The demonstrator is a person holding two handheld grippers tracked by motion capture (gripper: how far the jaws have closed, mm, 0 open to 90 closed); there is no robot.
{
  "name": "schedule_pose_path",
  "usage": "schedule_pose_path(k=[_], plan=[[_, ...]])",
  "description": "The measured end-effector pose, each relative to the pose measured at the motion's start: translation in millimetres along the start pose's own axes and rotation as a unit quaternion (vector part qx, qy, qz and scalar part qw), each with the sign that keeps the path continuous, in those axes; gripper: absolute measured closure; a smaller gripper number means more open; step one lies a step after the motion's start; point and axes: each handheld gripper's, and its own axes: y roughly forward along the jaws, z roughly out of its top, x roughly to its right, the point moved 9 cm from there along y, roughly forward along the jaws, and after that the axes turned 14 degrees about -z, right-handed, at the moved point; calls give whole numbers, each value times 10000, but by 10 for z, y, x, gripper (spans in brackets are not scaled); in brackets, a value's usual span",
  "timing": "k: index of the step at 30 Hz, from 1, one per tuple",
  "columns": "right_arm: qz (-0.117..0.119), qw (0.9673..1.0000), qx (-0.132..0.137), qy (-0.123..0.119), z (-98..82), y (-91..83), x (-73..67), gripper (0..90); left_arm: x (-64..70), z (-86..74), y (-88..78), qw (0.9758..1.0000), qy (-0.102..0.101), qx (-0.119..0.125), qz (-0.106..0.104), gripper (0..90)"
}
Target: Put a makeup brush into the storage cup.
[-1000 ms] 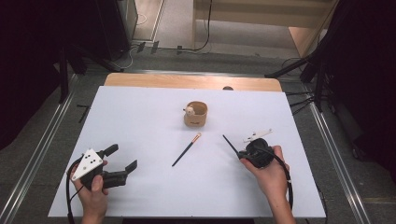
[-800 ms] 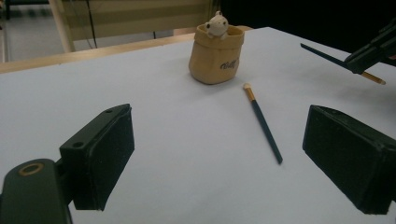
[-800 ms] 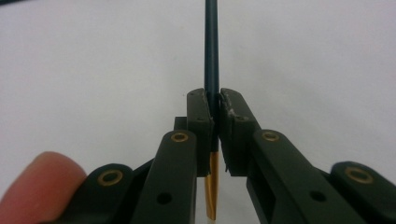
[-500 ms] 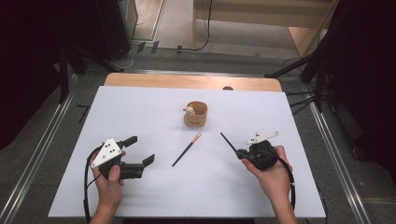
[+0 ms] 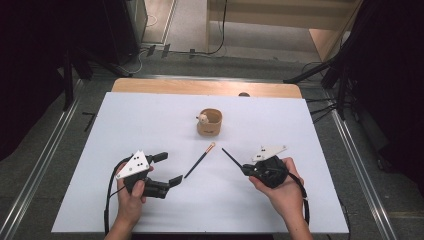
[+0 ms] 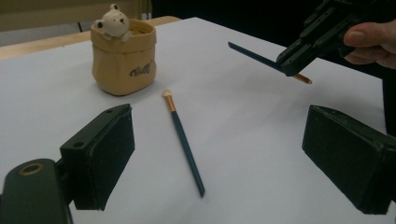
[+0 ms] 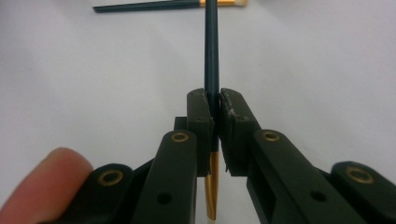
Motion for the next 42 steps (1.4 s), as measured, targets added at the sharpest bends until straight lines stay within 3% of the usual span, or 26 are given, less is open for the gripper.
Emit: schedule_pose_path(k=[6, 10, 13, 19, 20, 21, 27, 30, 31, 35, 36, 38, 42], plan=[[246, 9991, 88, -323, 81, -21, -180, 848, 110, 16, 80, 9992, 30, -80, -402, 101], [318, 9981, 127, -505, 123, -45, -258, 848, 149, -1, 129, 9984, 33, -200, -535, 133], [411, 9956, 261, -797, 173, -72, -356, 848, 202, -17, 179, 9967, 12, -292, -754, 137], [652, 9912, 367, -1089, 208, -79, -512, 847, 264, -40, 229, 9937, -23, -426, -1034, 159], [652, 9912, 367, -1089, 208, -79, -512, 847, 264, -40, 229, 9937, -23, -426, -1034, 178], [739, 9888, 411, -1231, 224, -85, -572, 847, 274, -31, 236, 9936, -29, -429, -1048, 207], [885, 9827, 506, -1548, 266, -104, -721, 847, 307, -16, 260, 9925, -15, -588, -1072, 290], [928, 9813, 510, -1605, 270, -99, -757, 847, 325, -31, 265, 9906, -80, -650, -1198, 339], [954, 9794, 507, -1704, 270, -86, -797, 847, 332, -41, 263, 9893, -81, -711, -1273, 363], [989, 9772, 507, -1811, 270, -72, -842, 847, 338, -48, 259, 9879, -119, -759, -1346, 417], [1025, 9757, 501, -1871, 268, -64, -875, 847, 340, -53, 263, 9875, -147, -777, -1362, 469], [1050, 9745, 504, -1917, 267, -58, -893, 847, 359, -78, 271, 9849, -144, -911, -1466, 507], [1070, 9732, 534, -1962, 269, -59, -909, 847, 377, -100, 286, 9822, -179, -1012, -1571, 561]])
